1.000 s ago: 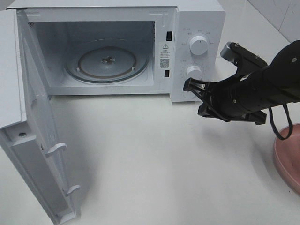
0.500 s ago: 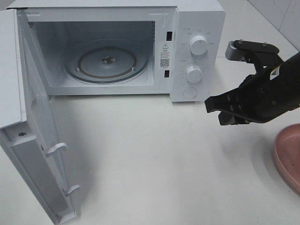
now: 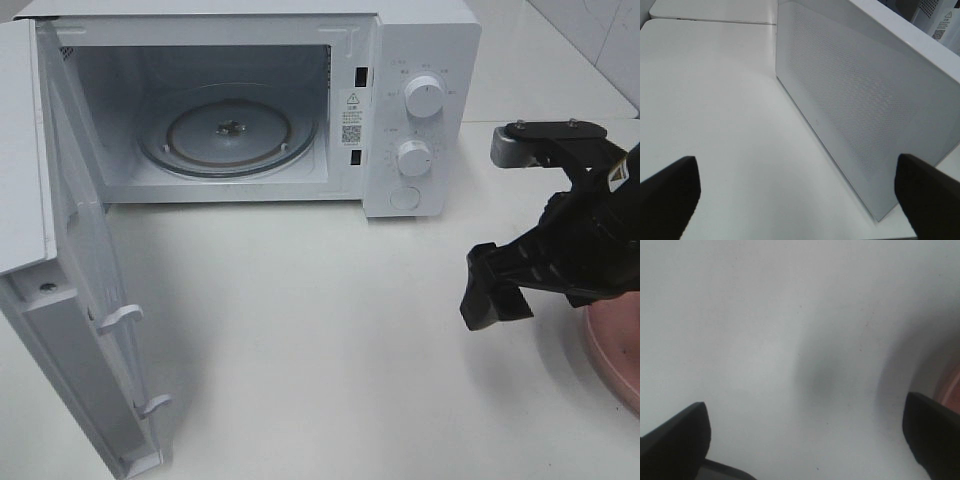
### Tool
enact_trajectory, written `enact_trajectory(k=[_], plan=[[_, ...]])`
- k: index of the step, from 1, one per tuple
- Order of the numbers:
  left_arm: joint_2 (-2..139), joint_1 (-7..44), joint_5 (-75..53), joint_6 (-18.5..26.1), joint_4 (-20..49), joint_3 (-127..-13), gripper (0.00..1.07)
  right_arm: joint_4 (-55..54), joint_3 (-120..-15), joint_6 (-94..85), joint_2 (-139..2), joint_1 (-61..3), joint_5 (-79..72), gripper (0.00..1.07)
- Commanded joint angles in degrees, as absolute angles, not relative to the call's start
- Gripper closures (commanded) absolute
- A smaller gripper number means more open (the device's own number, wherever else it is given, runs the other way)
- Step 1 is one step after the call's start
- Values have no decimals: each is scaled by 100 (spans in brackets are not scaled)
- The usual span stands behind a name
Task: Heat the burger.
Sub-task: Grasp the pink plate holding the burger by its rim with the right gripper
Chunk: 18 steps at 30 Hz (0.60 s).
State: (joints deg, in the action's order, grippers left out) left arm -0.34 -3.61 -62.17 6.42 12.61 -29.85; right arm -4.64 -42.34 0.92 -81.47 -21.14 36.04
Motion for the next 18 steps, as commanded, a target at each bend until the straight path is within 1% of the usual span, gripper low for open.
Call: enact_trajectory(k=[1,2,3,4,5,8,13,14,18], plan=[[-138,-355,-6142,630,1266,-2962,9,0,-4228,269,-8096,-2080,3867,9],[-138,-355,-6142,630,1266,-2962,9,0,-4228,269,-8096,-2080,3867,9],[-138,-355,-6142,630,1266,-2962,9,286,-4228,539,-8096,-2080,3948,10],[-138,-355,-6142,630,1266,-2962,9,286,-4228,539,-8096,-2080,3948,10],[-138,-355,-6142,630,1266,-2962,9,630,-4228,837,-8096,-2080,4045,11],[-138,-355,-6142,630,1266,-2962,9,928,-4228,1008,-8096,-2080,4246,11],[-138,-355,-6142,630,1266,-2962,9,957,-4228,991,-8096,-1851,4429,13],[-138,-355,-6142,630,1266,-2962,9,957,-4228,934,-8096,-1690,4469,13],[-138,-355,-6142,630,1266,-2962,9,963,-4228,922,-8096,-1478,4469,14]])
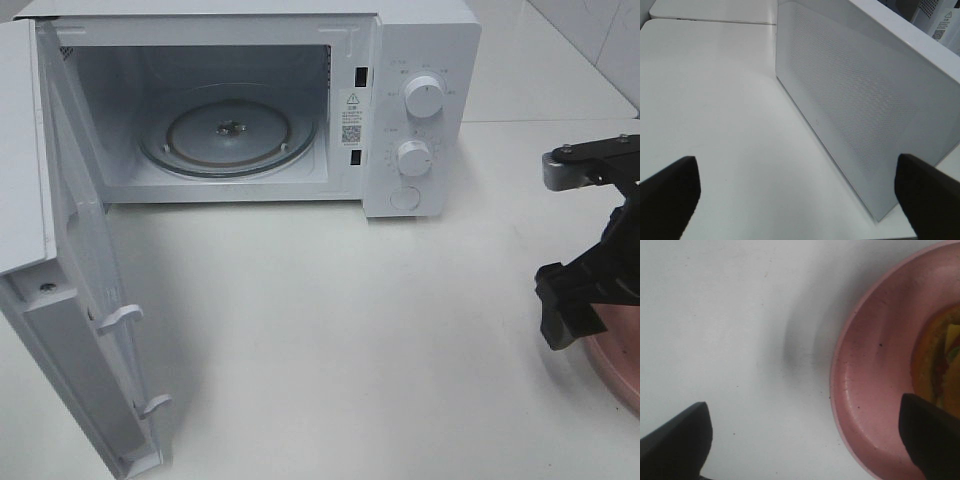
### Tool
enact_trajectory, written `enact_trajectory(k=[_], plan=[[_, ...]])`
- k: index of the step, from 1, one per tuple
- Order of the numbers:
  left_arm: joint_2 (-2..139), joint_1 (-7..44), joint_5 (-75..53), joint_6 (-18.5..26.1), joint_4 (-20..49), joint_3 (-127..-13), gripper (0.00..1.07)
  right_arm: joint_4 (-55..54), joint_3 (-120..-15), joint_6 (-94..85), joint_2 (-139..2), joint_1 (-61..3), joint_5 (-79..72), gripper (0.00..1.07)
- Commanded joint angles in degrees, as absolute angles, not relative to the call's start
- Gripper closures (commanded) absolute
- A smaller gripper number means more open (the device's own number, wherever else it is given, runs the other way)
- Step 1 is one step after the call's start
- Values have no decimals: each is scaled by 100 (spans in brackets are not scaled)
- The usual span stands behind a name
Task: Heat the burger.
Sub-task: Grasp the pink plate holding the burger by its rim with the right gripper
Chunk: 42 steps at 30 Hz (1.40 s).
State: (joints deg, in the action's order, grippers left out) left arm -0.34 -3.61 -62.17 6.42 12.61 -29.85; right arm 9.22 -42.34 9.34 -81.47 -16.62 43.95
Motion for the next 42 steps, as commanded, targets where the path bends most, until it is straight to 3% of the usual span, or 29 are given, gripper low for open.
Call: enact_trajectory(k=[1,12,42], plan=[[-138,-355,-6142,630,1266,-2962,9,985,-4228,922,-8096,-1352,4469,14],[-138,-355,-6142,630,1266,-2962,9,1043,-4228,682,-8188,-762,4440,17],[-138,-355,-6142,630,1266,-2962,9,607,-4228,258,-9912,-733,3186,24]])
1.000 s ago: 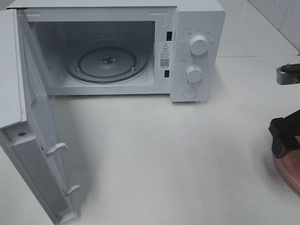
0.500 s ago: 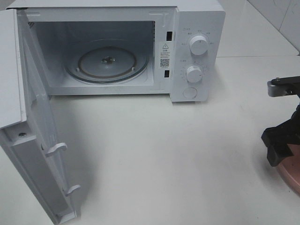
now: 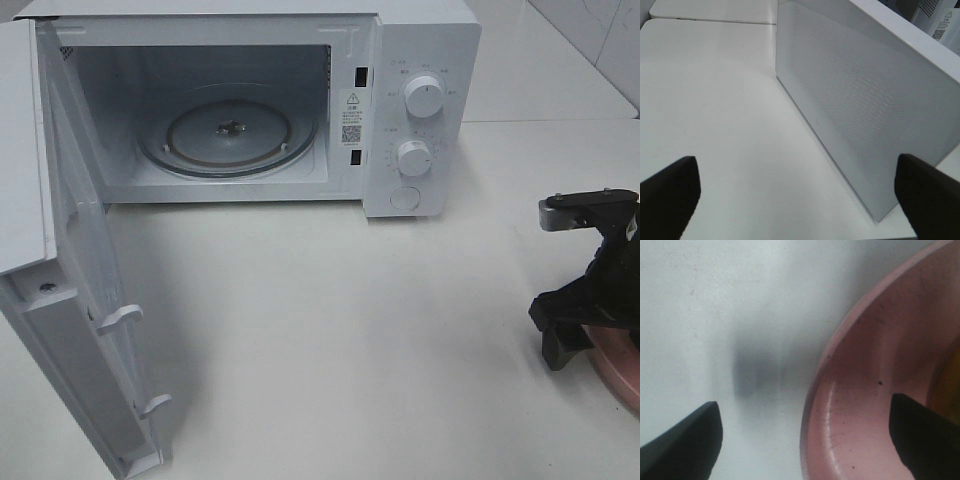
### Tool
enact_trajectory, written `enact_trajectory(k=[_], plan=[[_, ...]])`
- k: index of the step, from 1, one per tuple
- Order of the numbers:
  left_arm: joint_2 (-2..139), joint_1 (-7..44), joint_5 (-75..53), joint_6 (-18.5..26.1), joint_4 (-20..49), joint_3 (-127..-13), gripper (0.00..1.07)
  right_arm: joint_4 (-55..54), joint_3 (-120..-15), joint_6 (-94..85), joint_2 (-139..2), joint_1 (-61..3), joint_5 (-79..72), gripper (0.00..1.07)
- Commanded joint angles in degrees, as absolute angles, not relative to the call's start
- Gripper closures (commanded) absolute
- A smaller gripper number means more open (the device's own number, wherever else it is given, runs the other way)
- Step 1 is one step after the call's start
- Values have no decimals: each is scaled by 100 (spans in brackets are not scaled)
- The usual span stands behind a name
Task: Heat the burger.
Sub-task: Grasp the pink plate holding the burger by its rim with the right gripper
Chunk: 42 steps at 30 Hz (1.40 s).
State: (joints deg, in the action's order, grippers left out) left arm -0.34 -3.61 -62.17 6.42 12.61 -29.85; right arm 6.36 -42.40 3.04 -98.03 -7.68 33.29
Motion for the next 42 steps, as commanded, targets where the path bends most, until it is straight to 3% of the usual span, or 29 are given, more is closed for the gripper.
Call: enact_trajectory(k=[1,24,31,34,36,37,38,39,40,42], plan=[[-138,-355,-6142,630,1266,-2962,9,613,-4228,258,-9952,-733,3140,24],[-138,-355,-6142,630,1266,-2962,9,567,-4228,252,-10479,-733,2727,29],[-138,-355,-6142,630,1266,-2962,9,688,-4228,252,-10479,-733,2716,35],[-138,-355,-6142,630,1266,-2962,9,751,-4228,252,-10479,-733,2716,41],[-138,-355,-6142,630,1266,-2962,9,762,-4228,264,-10479,-733,2716,53],[-138,-355,-6142,630,1266,-2962,9,762,-4228,264,-10479,-733,2716,53],[-138,-355,-6142,630,1266,-2962,9,762,-4228,286,-10479,-733,2716,66],[-138,-355,-6142,630,1266,-2962,9,762,-4228,286,-10479,-733,2716,66],[-138,-355,-6142,630,1266,-2962,9,762,-4228,304,-10479,-733,2716,80],[-138,-355,-6142,630,1266,-2962,9,762,-4228,304,-10479,-733,2716,86]])
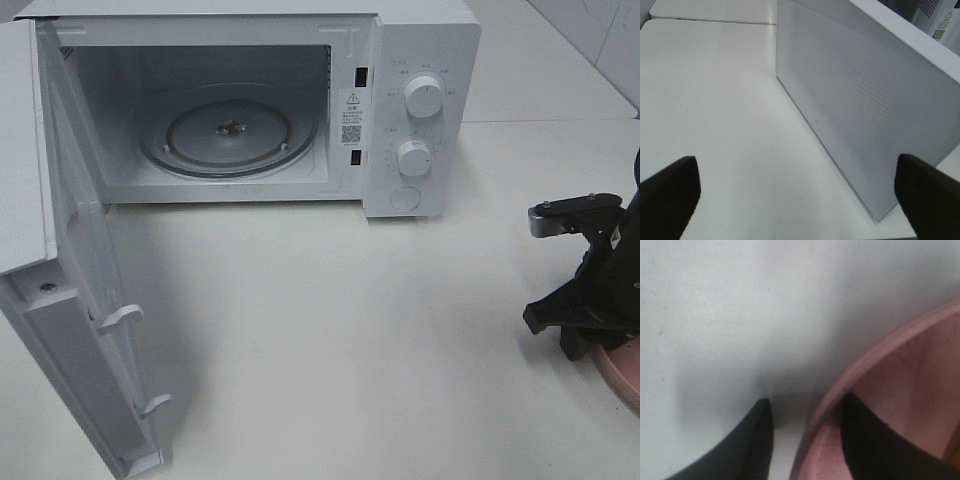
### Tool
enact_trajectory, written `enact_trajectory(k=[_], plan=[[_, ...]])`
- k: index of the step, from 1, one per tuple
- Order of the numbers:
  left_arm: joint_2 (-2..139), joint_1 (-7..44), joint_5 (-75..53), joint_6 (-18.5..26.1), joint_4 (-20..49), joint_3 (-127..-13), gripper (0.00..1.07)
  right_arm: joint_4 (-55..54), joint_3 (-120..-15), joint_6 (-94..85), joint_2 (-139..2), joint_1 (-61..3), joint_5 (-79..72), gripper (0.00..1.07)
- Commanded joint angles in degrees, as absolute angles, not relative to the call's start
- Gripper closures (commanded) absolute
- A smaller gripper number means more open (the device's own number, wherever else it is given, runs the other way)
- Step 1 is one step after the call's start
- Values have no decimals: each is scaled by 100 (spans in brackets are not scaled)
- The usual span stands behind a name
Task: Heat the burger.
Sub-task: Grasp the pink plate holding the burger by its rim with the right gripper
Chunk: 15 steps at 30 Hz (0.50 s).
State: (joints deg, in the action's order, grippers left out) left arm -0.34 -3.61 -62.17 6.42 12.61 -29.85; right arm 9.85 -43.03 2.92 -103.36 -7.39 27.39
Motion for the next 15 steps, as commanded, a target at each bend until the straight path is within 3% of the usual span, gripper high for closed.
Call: enact_trajectory(k=[1,2,3,15], plan=[[-138,-355,-6142,630,1266,-2962,9,773,-4228,304,-10479,-733,2716,101],[-138,-355,-6142,630,1266,-2962,9,773,-4228,304,-10479,-733,2716,101],[-138,-355,-6142,630,1266,-2962,9,802,-4228,304,-10479,-733,2716,107],[-138,-355,-6142,630,1266,-2962,9,917,-4228,304,-10479,-733,2716,107]])
